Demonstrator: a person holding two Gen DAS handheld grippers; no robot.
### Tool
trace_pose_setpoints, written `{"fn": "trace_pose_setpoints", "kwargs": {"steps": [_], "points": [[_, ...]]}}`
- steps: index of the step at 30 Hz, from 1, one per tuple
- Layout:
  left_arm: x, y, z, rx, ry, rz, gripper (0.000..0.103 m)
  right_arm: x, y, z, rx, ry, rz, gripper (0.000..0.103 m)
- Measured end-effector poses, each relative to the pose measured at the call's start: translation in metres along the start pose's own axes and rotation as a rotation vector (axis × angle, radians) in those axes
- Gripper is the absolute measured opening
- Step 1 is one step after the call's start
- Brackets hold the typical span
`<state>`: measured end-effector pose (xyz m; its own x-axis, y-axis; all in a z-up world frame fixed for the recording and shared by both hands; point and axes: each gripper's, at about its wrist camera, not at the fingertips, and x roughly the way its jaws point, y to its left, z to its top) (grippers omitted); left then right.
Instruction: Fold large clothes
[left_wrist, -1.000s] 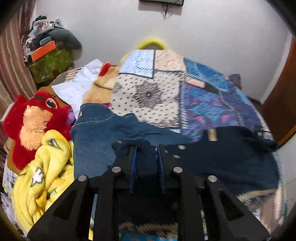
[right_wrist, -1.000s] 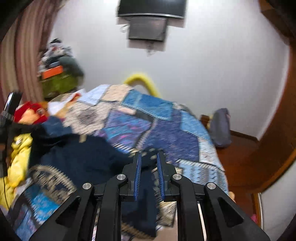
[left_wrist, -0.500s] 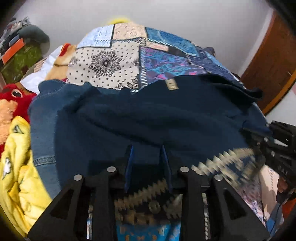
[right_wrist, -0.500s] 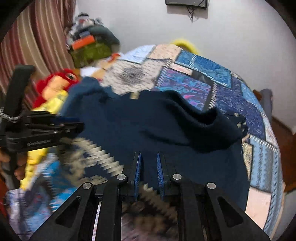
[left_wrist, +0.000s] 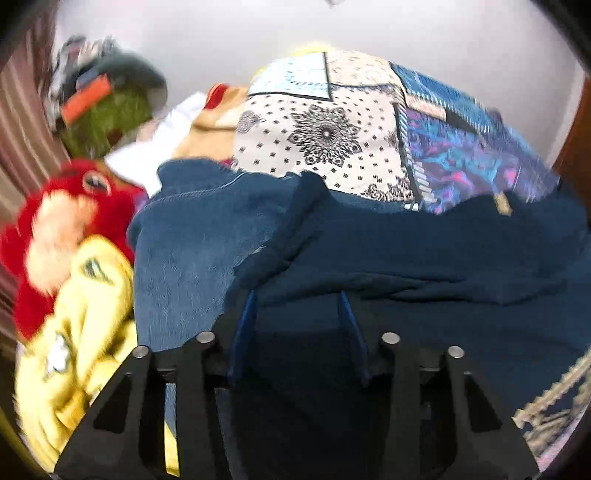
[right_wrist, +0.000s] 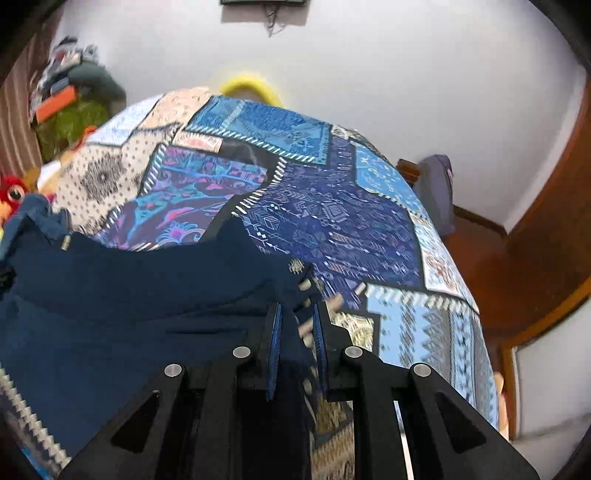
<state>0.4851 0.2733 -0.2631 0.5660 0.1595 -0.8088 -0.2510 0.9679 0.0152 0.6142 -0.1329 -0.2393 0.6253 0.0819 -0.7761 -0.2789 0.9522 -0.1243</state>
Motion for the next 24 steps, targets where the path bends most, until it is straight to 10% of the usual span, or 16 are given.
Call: {"fn": "trace_pose_setpoints", "kwargs": {"steps": [8,12,16,24], "points": [[-0.061,-0.027,-0.018,0.057,-0.034,-0.202,0.049,-0.087,0.048,-0.02,-0.071,-0.093,0.308,0.012],[-0.071,-0.066,-0.036,0.117,-0.024,-0.299,0.072,-0.09,0.091,-0.041,-0.118,-0.044,0.432,0.012],[-0.062,-0.085,-0.054,0.127,0.006,-0.248,0.088,-0.053,0.117,-0.065,-0.158,0.064,0.325,0.012],[-0.049,-0.048,-0.083,0.066,0.052,-0.173,0.1,-0.056,0.101,-0.089,-0.22,0.006,0.137,0.012]]}}
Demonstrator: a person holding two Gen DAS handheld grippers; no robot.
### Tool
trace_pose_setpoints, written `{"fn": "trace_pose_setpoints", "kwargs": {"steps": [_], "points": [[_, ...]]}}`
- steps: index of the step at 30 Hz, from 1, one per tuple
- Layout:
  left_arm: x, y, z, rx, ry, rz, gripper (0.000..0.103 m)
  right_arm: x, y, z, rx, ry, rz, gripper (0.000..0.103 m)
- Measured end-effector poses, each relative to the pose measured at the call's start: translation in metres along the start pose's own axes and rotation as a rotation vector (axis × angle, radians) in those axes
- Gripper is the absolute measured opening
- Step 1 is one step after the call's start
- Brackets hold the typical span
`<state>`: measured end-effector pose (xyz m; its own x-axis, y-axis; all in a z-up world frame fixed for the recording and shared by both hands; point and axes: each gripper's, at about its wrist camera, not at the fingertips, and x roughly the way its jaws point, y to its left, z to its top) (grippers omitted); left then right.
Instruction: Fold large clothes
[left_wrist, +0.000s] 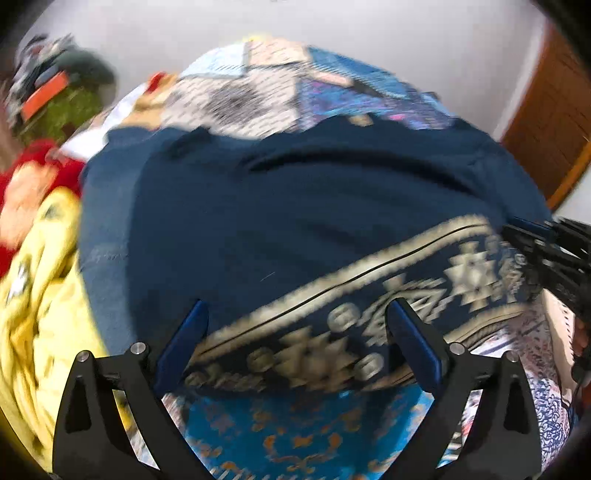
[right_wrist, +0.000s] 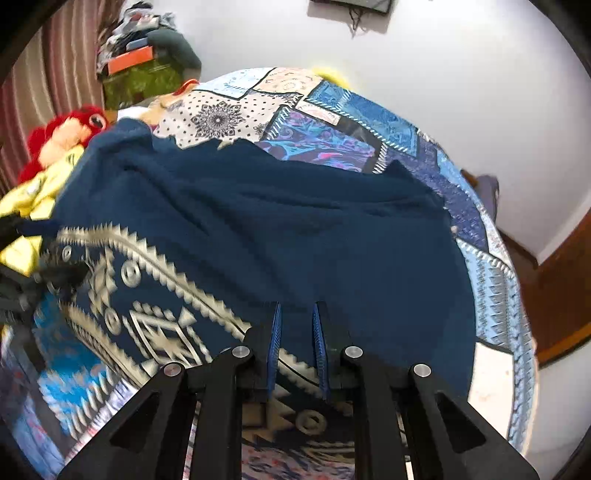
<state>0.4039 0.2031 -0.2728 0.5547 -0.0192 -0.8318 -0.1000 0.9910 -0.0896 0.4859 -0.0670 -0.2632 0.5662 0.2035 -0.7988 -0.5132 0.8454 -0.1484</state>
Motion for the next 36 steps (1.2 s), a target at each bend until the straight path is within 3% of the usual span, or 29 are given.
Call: {"fn": "trace_pose_setpoints", "kwargs": {"steps": [3,6,13,18,21,22,23,24,25,29,36], "points": [[-0.003,0.025,-0.012,-0.081,0.007,0.018,0.1,-0.009,-0.007,-0.01,-0.03,-0.001,-0.058,0.012],[-0.008,0.051,-0.026,-0.155,0.014,0.044,0.099,-0.011,-0.014,-0.019,-0.066,0.022,-0.199,0.012],[-0.037,0.093,-0.058,-0.236,0.002,0.141,0.099,-0.018,-0.065,-0.049,0.048,0.083,-0.148,0.012],[-0.051,0.11,-0.071,-0.324,0.015,0.064,0.099,-0.021,-0.1,-0.065,0.173,0.08,-0.008,0.012],[-0.055,0.106,-0.077,-0.356,0.017,-0.012,0.099,-0.024,-0.1,-0.064,0.169,0.088,-0.066,0.014],[-0.055,0.105,-0.077,-0.365,0.017,-0.048,0.099,-0.021,-0.099,-0.065,0.15,0.114,-0.149,0.053],[-0.054,0.103,-0.077,-0.374,0.017,-0.077,0.099,-0.021,-0.1,-0.069,0.135,0.123,-0.222,0.099],[-0.051,0.101,-0.076,-0.385,0.018,-0.111,0.099,-0.024,-0.103,-0.075,0.128,0.107,-0.317,0.102],[-0.048,0.099,-0.075,-0.397,0.023,-0.148,0.099,-0.027,-0.107,-0.081,0.124,0.087,-0.337,0.103],[-0.026,0.091,-0.067,-0.461,0.056,-0.283,0.099,-0.035,-0.14,-0.102,0.263,0.149,-0.166,0.103],[0.019,0.089,-0.056,-0.663,0.06,-0.542,0.099,-0.068,-0.155,-0.099,0.306,0.098,-0.134,0.103]]}}
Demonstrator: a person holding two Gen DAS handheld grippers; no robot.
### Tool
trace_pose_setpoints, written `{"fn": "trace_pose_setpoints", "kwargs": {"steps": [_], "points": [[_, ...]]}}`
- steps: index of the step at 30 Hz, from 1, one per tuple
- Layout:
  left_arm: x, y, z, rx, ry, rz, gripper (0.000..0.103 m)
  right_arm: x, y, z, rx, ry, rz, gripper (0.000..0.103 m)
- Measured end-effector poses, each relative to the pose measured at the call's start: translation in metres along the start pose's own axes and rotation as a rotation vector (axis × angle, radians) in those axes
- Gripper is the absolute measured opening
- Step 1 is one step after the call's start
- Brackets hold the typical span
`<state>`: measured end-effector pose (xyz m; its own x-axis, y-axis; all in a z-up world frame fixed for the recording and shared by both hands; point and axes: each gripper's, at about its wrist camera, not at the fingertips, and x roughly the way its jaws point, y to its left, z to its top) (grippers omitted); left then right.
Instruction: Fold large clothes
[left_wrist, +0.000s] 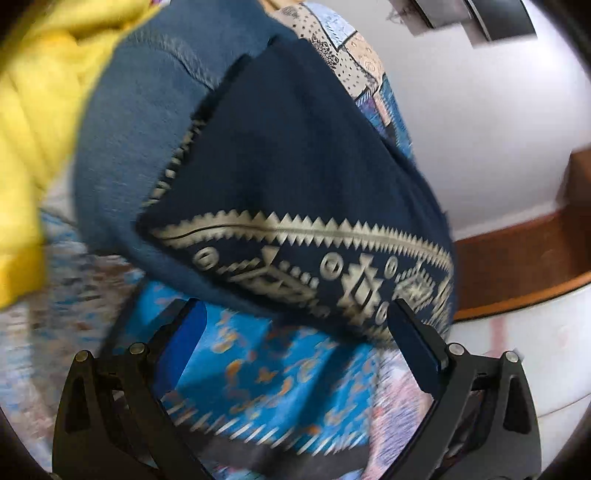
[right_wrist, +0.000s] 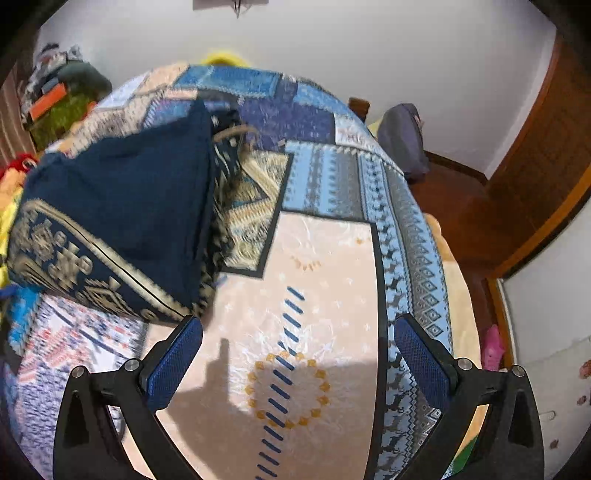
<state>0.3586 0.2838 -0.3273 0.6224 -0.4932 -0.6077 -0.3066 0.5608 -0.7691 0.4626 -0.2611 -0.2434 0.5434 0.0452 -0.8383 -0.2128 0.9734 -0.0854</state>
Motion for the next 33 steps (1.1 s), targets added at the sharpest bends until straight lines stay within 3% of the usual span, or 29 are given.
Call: {"fn": "trace_pose_setpoints", "kwargs": {"steps": [3,7,12,15,17,19,20,22,25,28,33], "points": [[0.01,0.002,0.011,-0.053,-0.031,-0.077,0.098,-0.009,0.004,0.01,0.014,-0.031,0.037,0.103],[0.018,-0.014,0.028,-0.017,-0.069,-0.089,0.092,-0.014,0.02,0.026,0.028,-0.058,0.107,0.103],[0.035,-0.032,0.041,0.049,-0.122,-0.03,0.092,-0.009,0.051,0.05,0.025,-0.072,0.197,0.103],[0.041,-0.048,0.047,0.105,-0.205,0.055,0.09,-0.007,0.075,0.068,0.023,-0.083,0.252,0.103],[0.04,-0.052,0.05,0.077,-0.273,0.091,0.089,-0.007,0.093,0.079,0.01,-0.099,0.279,0.103],[0.037,-0.06,0.052,0.069,-0.361,0.2,0.06,-0.009,0.114,0.09,-0.017,-0.119,0.279,0.103],[0.037,-0.062,0.054,0.068,-0.381,0.231,0.055,-0.011,0.123,0.094,-0.03,-0.131,0.276,0.103],[0.038,-0.068,0.057,0.057,-0.406,0.25,0.03,-0.014,0.14,0.101,-0.054,-0.147,0.27,0.103],[0.015,-0.081,0.058,0.036,-0.405,0.224,0.024,-0.021,0.164,0.108,-0.099,-0.174,0.27,0.103],[-0.019,-0.104,0.049,0.081,-0.472,0.179,0.023,-0.022,0.189,0.109,-0.145,-0.182,0.286,0.103],[-0.047,-0.155,0.039,0.254,-0.551,0.288,0.023,0.012,0.242,0.088,-0.215,-0.077,0.35,0.103]]}}
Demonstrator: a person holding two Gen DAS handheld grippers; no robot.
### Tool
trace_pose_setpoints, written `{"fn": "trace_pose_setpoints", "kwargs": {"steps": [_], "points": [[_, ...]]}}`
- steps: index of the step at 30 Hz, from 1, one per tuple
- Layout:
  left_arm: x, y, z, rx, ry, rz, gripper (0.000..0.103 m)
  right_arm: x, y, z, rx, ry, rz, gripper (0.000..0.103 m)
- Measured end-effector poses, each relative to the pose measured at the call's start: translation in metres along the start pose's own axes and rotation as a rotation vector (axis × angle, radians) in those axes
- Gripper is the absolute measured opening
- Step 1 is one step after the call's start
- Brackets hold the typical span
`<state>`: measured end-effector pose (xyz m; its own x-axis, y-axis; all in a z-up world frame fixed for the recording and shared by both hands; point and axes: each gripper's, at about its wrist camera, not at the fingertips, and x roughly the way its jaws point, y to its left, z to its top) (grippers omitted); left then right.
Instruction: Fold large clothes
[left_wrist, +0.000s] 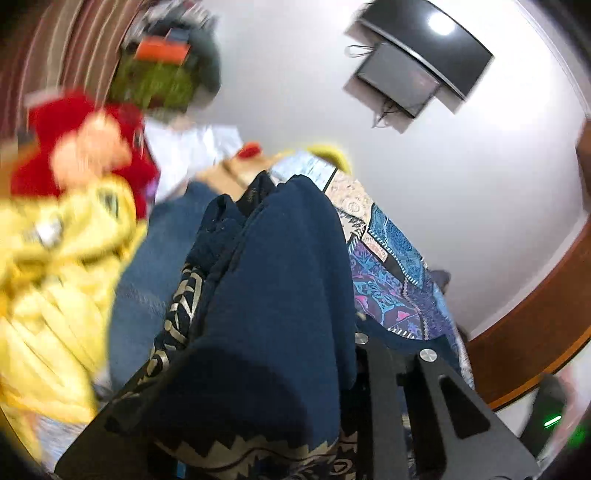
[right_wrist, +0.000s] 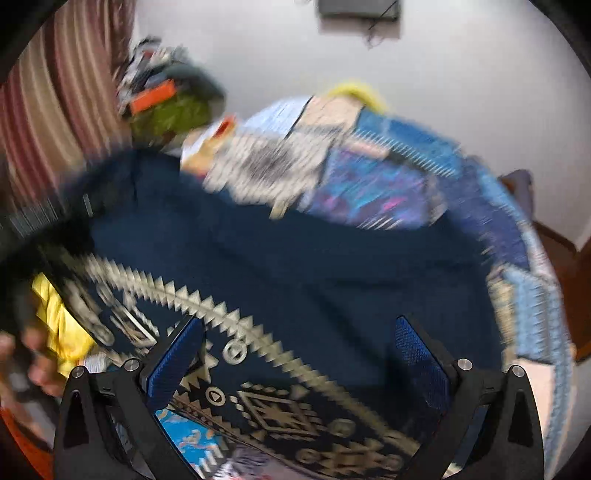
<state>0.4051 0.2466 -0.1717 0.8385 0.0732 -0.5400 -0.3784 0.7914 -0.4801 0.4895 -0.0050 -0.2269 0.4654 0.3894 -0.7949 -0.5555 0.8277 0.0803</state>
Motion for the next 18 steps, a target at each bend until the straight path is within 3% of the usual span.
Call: {"fn": "trace_pose_setpoints", "kwargs": {"steps": [4,7,9,11,14,18], "points": [[0.009,-0.037,-0.001,0.112,0.047,0.011,0.023,0.039,0.009,-0.021,0.077,0.06,0.055,0.103],[0.002,-0.056,-0.009,0.193,0.049,0.0,0.023,0.03,0.004,-0.017,0.028,0.108,0.086,0.103],[-0.001,-0.089,-0.016,0.265,0.05,-0.029,0.023,0.007,-0.019,-0.02,0.076,0.097,0.089,0.103],[0.0,-0.118,-0.028,0.33,0.059,-0.06,0.023,-0.018,-0.043,-0.031,0.105,0.051,0.055,0.103],[0.007,-0.163,-0.055,0.443,0.093,-0.101,0.023,-0.062,-0.096,-0.063,0.141,0.004,-0.068,0.103],[0.026,-0.21,-0.106,0.545,0.237,-0.186,0.023,-0.098,-0.158,-0.11,0.203,0.04,-0.203,0.103]]}}
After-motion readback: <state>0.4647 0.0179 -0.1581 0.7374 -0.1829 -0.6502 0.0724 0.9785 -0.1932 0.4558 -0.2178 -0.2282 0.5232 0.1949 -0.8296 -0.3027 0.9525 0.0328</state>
